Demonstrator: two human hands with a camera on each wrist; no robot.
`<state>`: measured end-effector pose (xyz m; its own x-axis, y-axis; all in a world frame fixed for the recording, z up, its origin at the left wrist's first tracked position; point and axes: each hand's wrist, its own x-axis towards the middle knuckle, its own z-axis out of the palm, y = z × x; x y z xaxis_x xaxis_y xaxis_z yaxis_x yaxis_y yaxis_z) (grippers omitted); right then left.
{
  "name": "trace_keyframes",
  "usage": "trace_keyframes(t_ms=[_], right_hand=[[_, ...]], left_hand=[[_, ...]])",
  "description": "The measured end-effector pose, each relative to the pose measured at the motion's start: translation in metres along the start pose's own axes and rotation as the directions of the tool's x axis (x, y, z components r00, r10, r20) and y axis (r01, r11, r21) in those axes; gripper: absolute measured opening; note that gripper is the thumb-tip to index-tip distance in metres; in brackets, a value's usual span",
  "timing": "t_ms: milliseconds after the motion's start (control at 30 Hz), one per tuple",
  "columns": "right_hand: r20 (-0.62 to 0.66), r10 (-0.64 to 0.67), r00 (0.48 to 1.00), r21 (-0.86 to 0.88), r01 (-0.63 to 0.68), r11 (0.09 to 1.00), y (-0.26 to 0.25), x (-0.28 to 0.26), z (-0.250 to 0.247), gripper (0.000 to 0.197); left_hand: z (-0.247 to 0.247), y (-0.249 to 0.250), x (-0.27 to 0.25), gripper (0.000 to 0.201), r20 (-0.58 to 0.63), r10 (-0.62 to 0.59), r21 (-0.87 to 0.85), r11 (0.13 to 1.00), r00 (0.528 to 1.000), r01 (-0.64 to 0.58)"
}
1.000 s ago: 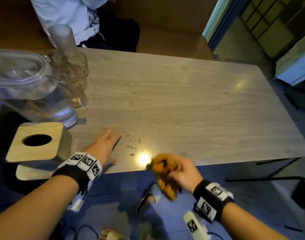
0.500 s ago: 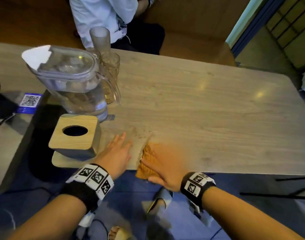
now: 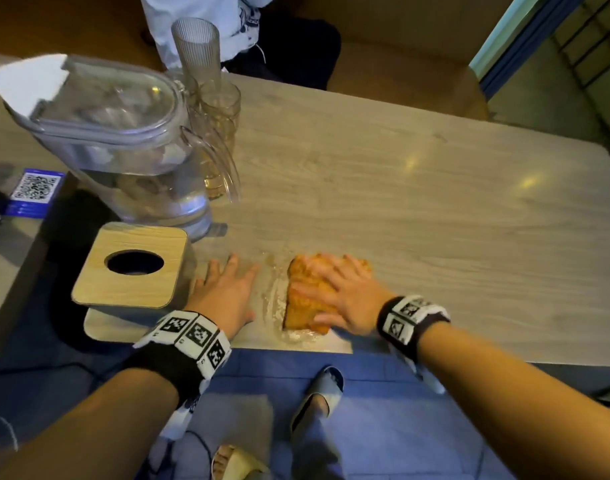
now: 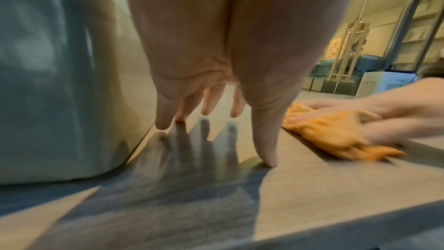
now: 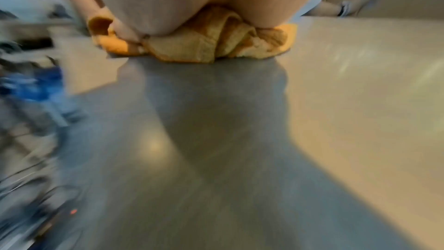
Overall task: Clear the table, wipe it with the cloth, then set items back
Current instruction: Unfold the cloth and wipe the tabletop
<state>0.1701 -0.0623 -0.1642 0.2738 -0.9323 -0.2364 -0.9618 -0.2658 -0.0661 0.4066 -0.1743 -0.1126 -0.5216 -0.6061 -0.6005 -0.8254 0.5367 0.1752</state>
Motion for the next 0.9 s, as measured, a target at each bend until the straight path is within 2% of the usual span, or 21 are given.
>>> trace_keyframes(t_ms=[33,67,100,133,167,200,267,300,333,367,433,500,533,567,600,667,733,767,800,833,900], right_hand=[[-0.004,0.170,0.985,0.020,-0.170,0.985,0.021,0.010,-0.006,0.063],[0.032,0.426,0.904,0.112,-0.426,0.898,0.037,0.023,-0.013,0.063],[0.103,0.633,0.767,0.214,-0.639,0.739,0.047,0.039,-0.018,0.064],[0.147,0.736,0.661,0.262,-0.744,0.615,0.048,0.054,-0.022,0.065],[0.162,0.756,0.634,0.252,-0.768,0.589,0.042,0.063,-0.025,0.065],[0.136,0.704,0.697,0.218,-0.714,0.665,0.031,0.066,-0.025,0.065],[0.008,0.379,0.925,0.136,-0.377,0.916,0.015,0.049,-0.019,0.062],[-0.009,0.188,0.982,0.069,-0.187,0.980,0.020,0.037,-0.012,0.061],[-0.005,0.039,0.999,0.016,-0.039,0.999,0.037,0.031,-0.010,0.061],[-0.006,-0.008,1.000,-0.015,0.008,1.000,0.058,0.035,-0.011,0.061],[-0.056,0.206,0.977,0.007,-0.206,0.979,0.089,0.060,-0.021,0.063],[0.039,0.555,0.831,0.199,-0.551,0.811,0.098,0.098,-0.032,0.063],[0.094,0.626,0.774,0.247,-0.628,0.738,0.095,0.116,-0.036,0.063],[0.113,0.624,0.773,0.241,-0.631,0.738,0.087,0.125,-0.039,0.064],[0.090,0.549,0.831,0.206,-0.555,0.806,0.080,0.125,-0.039,0.064],[-0.012,0.206,0.979,0.109,-0.203,0.973,0.080,0.103,-0.034,0.064],[-0.013,-0.086,0.996,-0.006,0.086,0.996,0.115,0.092,-0.032,0.065],[-0.009,-0.093,0.996,-0.036,0.093,0.995,0.137,0.100,-0.033,0.067],[-0.020,0.024,1.000,-0.021,-0.024,0.999,0.153,0.114,-0.039,0.068],[-0.050,0.225,0.973,0.054,-0.222,0.974,0.163,0.133,-0.045,0.068],[0.052,0.545,0.837,0.202,-0.543,0.815,0.158,0.171,-0.051,0.065]], left_hand=[[0.000,0.001,0.002,0.084,-0.004,0.005,0.001,1.000,1.000,-0.005],[-0.001,0.002,0.005,0.085,-0.009,0.007,-0.008,1.000,1.000,-0.007],[-0.003,0.003,0.009,0.086,-0.015,0.007,-0.021,1.000,1.000,-0.007],[-0.005,0.003,0.013,0.088,-0.024,0.005,-0.031,1.000,1.000,-0.006],[-0.007,0.003,0.018,0.091,-0.029,0.003,-0.038,0.999,1.000,-0.004],[-0.009,0.004,0.023,0.094,-0.027,0.001,-0.048,0.999,1.000,-0.002],[-0.015,0.006,0.033,0.102,-0.014,-0.012,-0.076,0.997,1.000,0.011],[-0.019,0.008,0.039,0.104,-0.011,-0.016,-0.084,0.996,1.000,0.016],[-0.023,0.009,0.045,0.106,-0.009,-0.021,-0.083,0.996,1.000,0.020],[-0.027,0.012,0.051,0.107,-0.008,-0.024,-0.072,0.997,1.000,0.024],[-0.036,0.018,0.061,0.110,0.006,-0.050,-0.060,0.997,0.999,0.050],[-0.043,0.025,0.072,0.115,0.058,-0.096,-0.080,0.992,0.994,0.101],[-0.047,0.028,0.077,0.119,0.086,-0.120,-0.079,0.989,0.989,0.126],[-0.050,0.030,0.081,0.123,0.112,-0.137,-0.071,0.987,0.984,0.146],[-0.051,0.032,0.084,0.127,0.136,-0.147,-0.063,0.986,0.980,0.157],[-0.055,0.035,0.087,0.129,0.161,-0.152,-0.041,0.986,0.975,0.161],[-0.060,0.034,0.088,0.130,0.180,-0.150,-0.022,0.987,0.972,0.157],[-0.061,0.035,0.088,0.129,0.196,-0.150,-0.022,0.987,0.969,0.157],[-0.064,0.036,0.087,0.127,0.198,-0.156,-0.028,0.986,0.968,0.164],[-0.064,0.036,0.085,0.121,0.186,-0.164,-0.030,0.985,0.969,0.172],[-0.062,0.036,0.081,0.109,0.112,-0.155,-0.001,0.988,0.982,0.156]])
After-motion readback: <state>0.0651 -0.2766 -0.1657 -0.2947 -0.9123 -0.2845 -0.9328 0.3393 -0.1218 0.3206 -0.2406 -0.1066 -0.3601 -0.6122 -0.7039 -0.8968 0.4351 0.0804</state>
